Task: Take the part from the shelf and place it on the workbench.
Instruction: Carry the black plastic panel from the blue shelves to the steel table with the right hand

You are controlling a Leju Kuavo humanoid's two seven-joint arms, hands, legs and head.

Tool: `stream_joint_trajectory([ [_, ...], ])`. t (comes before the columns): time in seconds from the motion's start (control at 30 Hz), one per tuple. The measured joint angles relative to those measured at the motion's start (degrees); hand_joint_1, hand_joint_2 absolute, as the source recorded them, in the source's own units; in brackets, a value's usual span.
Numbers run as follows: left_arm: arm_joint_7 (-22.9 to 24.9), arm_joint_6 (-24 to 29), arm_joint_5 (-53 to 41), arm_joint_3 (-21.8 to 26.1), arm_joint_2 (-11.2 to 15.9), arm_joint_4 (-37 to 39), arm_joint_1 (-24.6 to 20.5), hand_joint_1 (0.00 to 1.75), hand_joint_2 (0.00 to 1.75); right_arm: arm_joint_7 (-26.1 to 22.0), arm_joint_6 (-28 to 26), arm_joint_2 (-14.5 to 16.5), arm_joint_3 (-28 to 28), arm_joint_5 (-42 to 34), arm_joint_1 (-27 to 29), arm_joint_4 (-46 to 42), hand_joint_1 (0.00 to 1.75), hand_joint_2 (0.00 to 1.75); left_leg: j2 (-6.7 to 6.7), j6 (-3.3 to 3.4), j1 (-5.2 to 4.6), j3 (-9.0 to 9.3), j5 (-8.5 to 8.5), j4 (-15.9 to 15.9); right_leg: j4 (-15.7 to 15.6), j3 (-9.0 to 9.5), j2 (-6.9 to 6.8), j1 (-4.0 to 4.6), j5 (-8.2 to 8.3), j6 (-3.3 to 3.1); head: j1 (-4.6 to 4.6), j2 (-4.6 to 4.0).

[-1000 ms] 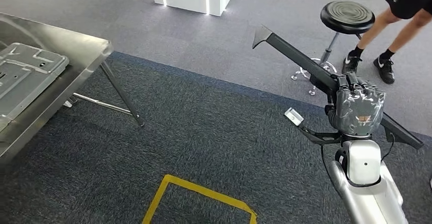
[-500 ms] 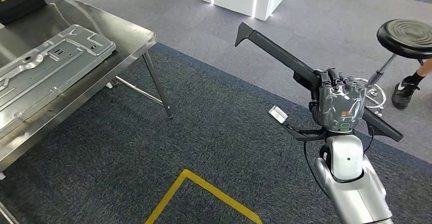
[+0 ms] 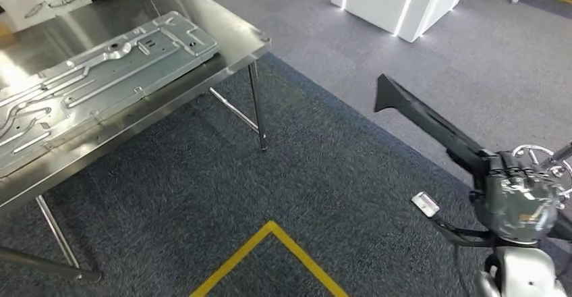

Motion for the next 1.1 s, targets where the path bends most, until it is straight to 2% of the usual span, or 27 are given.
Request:
stream_joint_trajectory([
  [0.03,0.0,0.0,-0.1,-0.3,-0.3,0.0,-0.1,0.00,1.75,-1.2,0.0,-1.1,-2.7,-0.4,1.9,-1.2,1.75,1.75,-0.41,0.38,0.07,0.36,0.09,-0.4,1.9,-0.76,2.05,-0.16,-1.17,0.21,0.03,0.00],
  [0.07,0.0,0.0,-0.1,-0.5,-0.7,0.0,-0.3,0.00,1.75,-2.1,0.0,-2.0,-4.8,-0.5,3.2,-1.8,1.75,1.75,-0.71,0.65,0.11,0.59,0.12,-0.6,5.0,-2.44,4.42,-0.22,-2.74,0.29,0.07,0.00],
  [0.1,0.0,-0.1,0.1,-0.5,-0.9,0.0,-0.6,0.00,1.75,-2.8,-0.1,-2.7,-6.3,-0.4,4.0,-2.1,1.75,1.75,-1.02,0.89,0.06,0.62,0.09,-0.6,8.9,-4.68,6.10,-0.15,-4.37,0.29,0.08,0.00],
  [0.13,0.0,-0.2,0.2,-0.5,-1.2,0.0,-0.8,0.00,1.75,-3.2,-0.1,-3.1,-7.4,-0.2,4.4,-2.2,1.75,1.75,-1.43,1.02,0.00,0.61,0.03,-0.6,12.5,-6.91,6.85,-0.04,-5.51,0.31,0.09,0.00],
  [0.17,0.0,-0.2,0.5,-0.5,-1.4,0.0,-0.9,0.00,1.75,-3.3,-0.1,-3.3,-7.9,0.2,4.7,-2.2,1.75,1.75,-1.92,1.08,-0.06,0.61,-0.04,-0.5,14.6,-8.45,7.12,0.03,-5.63,0.31,0.09,0.00],
  [0.2,0.0,-0.2,1.0,-0.5,-1.4,0.0,-0.9,0.00,1.75,-3.5,-0.1,-3.5,-8.1,0.8,4.7,-2.2,1.75,1.75,-2.52,1.10,-0.11,0.62,-0.10,-0.4,14.8,-8.99,7.22,0.04,-4.63,0.29,0.09,0.00],
  [0.23,0.0,-0.2,1.6,-0.5,-1.5,0.0,-1.0,0.00,1.75,-3.7,0.0,-3.5,-8.1,1.4,4.6,-2.1,1.75,1.75,-3.23,1.05,-0.12,0.61,-0.16,-0.2,12.8,-8.43,7.45,-0.03,-2.67,0.25,0.10,0.00],
  [0.27,0.0,-0.3,2.5,-0.5,-1.5,0.0,-1.0,0.00,1.75,-3.9,0.2,-3.5,-7.9,1.9,4.0,-1.9,1.75,1.75,-4.00,0.93,-0.12,0.55,-0.25,0.1,9.3,-7.05,8.39,-0.18,-0.31,0.19,0.10,0.00],
  [0.3,0.1,-0.6,3.5,-0.5,-1.5,0.0,-1.0,0.00,1.75,-3.8,0.8,-3.4,-7.3,2.4,2.5,-1.5,1.75,1.75,-4.66,0.73,-0.23,0.21,-0.38,0.5,5.8,-5.41,10.04,-0.35,1.36,0.12,0.10,0.00],
  [0.37,0.5,-1.7,5.5,-0.2,-1.2,0.0,-1.1,0.00,1.75,-0.2,3.2,-2.8,-4.0,2.7,-4.1,1.0,1.75,1.75,-5.68,0.15,-0.44,-0.71,-0.52,1.0,1.5,-3.66,12.47,-0.64,2.85,-0.12,0.08,0.00],
  [0.4,0.8,-2.5,6.3,0.0,-0.9,0.1,-1.0,0.00,1.75,4.2,4.4,-2.6,-0.7,2.8,-8.9,3.2,1.75,1.75,-6.12,-0.21,-0.52,-1.19,-0.41,1.1,1.0,-3.59,12.68,-0.64,2.76,-0.31,0.06,0.00],
  [0.47,1.2,-3.6,7.3,0.4,-0.3,0.1,-0.8,0.00,1.75,15.5,5.6,-2.5,8.2,2.8,-18.0,7.3,1.75,1.75,-6.81,-0.88,-0.41,-1.54,0.00,1.2,0.7,-3.79,11.15,-0.78,3.13,-0.90,0.03,0.00],
  [0.53,1.3,-4.0,7.6,0.7,0.1,0.1,-0.5,0.00,1.75,21.8,5.7,-2.8,17.2,2.9,-24.1,10.0,1.75,1.75,-4.57,-1.56,-0.41,-2.49,-1.19,3.2,0.1,-3.32,9.22,-0.82,3.45,-1.69,0.00,0.00],
  [0.6,1.4,-4.2,7.7,1.1,0.3,0.2,-0.4,0.00,1.75,22.5,5.6,-3.1,23.7,2.9,-27.4,11.8,1.75,1.75,-1.30,-2.19,-0.34,-5.75,-4.72,9.6,-0.3,-2.91,7.01,-0.49,3.45,-2.23,-0.03,0.00],
  [0.63,1.4,-4.2,7.8,1.3,0.3,0.2,-0.4,0.00,1.75,22.6,5.5,-3.3,26.0,2.9,-28.3,12.6,1.75,1.75,-0.63,-2.43,-0.20,-7.83,-6.35,13.4,-0.4,-2.84,5.80,-0.30,3.33,-2.34,-0.03,0.00],
  [0.67,1.4,-4.2,7.8,1.3,0.4,0.2,-0.3,0.00,1.75,22.7,5.3,-3.5,27.8,2.9,-28.9,13.2,1.75,1.75,-0.31,-2.59,-0.07,-9.42,-7.18,16.2,-0.3,-2.79,4.62,-0.15,3.18,-2.42,-0.03,0.00],
  [0.7,1.4,-4.2,7.9,1.4,0.4,0.2,-0.1,0.00,1.75,22.9,5.2,-3.6,29.3,2.9,-29.4,13.8,1.75,1.75,-0.13,-2.70,0.04,-9.96,-6.82,16.9,-0.3,-2.70,3.50,-0.04,2.98,-2.45,-0.03,0.00],
  [0.73,1.4,-4.2,7.9,1.4,0.5,0.2,0.0,0.00,1.75,22.9,5.2,-3.7,30.4,2.9,-29.7,14.3,1.75,1.75,0.15,-2.73,0.12,-9.24,-5.39,15.3,-0.3,-2.52,2.46,0.02,2.76,-2.41,-0.03,0.00],
  [0.8,1.4,-4.3,7.9,1.4,0.5,0.2,0.5,0.00,1.75,22.9,5.1,-3.8,32.0,2.9,-30.5,14.9,1.75,1.75,1.98,-2.44,0.05,-5.17,-1.35,7.5,-0.3,-1.91,0.79,0.13,2.19,-2.18,-0.03,0.00],
  [0.83,1.4,-4.3,7.9,1.4,0.5,0.2,0.6,0.00,1.75,22.9,5.1,-3.9,32.6,2.9,-31.0,15.2,1.75,1.75,2.94,-2.06,-0.14,-3.31,0.02,4.0,-0.3,-1.62,0.14,0.28,1.91,-1.97,-0.02,0.00],
  [0.87,1.4,-4.3,7.9,1.5,0.6,0.2,0.8,0.00,1.75,22.9,5.0,-4.0,33.2,2.9,-31.4,15.4,1.75,1.75,3.58,-1.64,-0.33,-2.18,0.68,1.8,-0.3,-1.41,-0.40,0.44,1.69,-1.75,-0.02,0.00],
  [0.9,1.4,-4.3,7.9,1.5,0.6,0.2,0.9,0.00,1.75,22.9,4.9,-4.1,33.7,2.9,-31.8,15.6,1.75,1.75,3.70,-1.25,-0.51,-1.81,0.66,1.0,-0.3,-1.25,-0.89,0.62,1.52,-1.52,-0.02,0.00],
  [0.93,1.4,-4.3,7.9,1.5,0.6,0.2,1.0,0.00,1.75,23.0,4.9,-4.2,34.1,2.9,-32.0,15.8,1.75,1.75,3.07,-0.91,-0.63,-1.84,0.66,1.0,-0.4,-1.07,-1.38,0.74,1.42,-1.29,-0.02,0.00],
  [0.97,1.4,-4.3,7.9,1.5,0.6,0.2,1.1,0.00,1.75,23.0,4.9,-4.2,34.5,2.9,-32.2,15.9,1.75,1.75,2.43,-0.57,-0.45,-1.67,0.67,0.7,-0.5,-0.93,-1.62,0.70,1.18,-1.00,-0.03,0.00],
  [1.0,1.5,-4.4,7.9,1.5,0.6,0.2,1.1,0.00,1.75,23.2,4.9,-4.2,34.9,2.9,-32.4,16.0,1.75,1.75,1.78,-0.24,-0.28,-1.37,0.70,0.4,0.0,-0.89,-0.74,0.60,0.69,-0.72,-0.02,0.00],
  [1.03,1.7,-4.5,7.8,1.6,0.6,0.2,1.1,0.00,1.75,23.7,5.2,-4.2,35.4,2.9,-32.8,16.2,1.75,1.75,1.19,0.15,-0.10,-1.04,0.76,0.0,1.3,-1.33,0.89,0.40,-0.19,-0.52,0.00,0.00],
  [1.1,2.3,-4.8,7.6,1.6,0.6,0.2,0.8,0.00,1.75,25.2,7.0,-4.2,36.9,2.9,-34.2,16.5,1.75,1.75,0.00,0.71,0.11,-0.60,0.80,-0.3,7.3,-4.28,5.19,0.13,-3.11,-0.33,0.00,0.00],
])
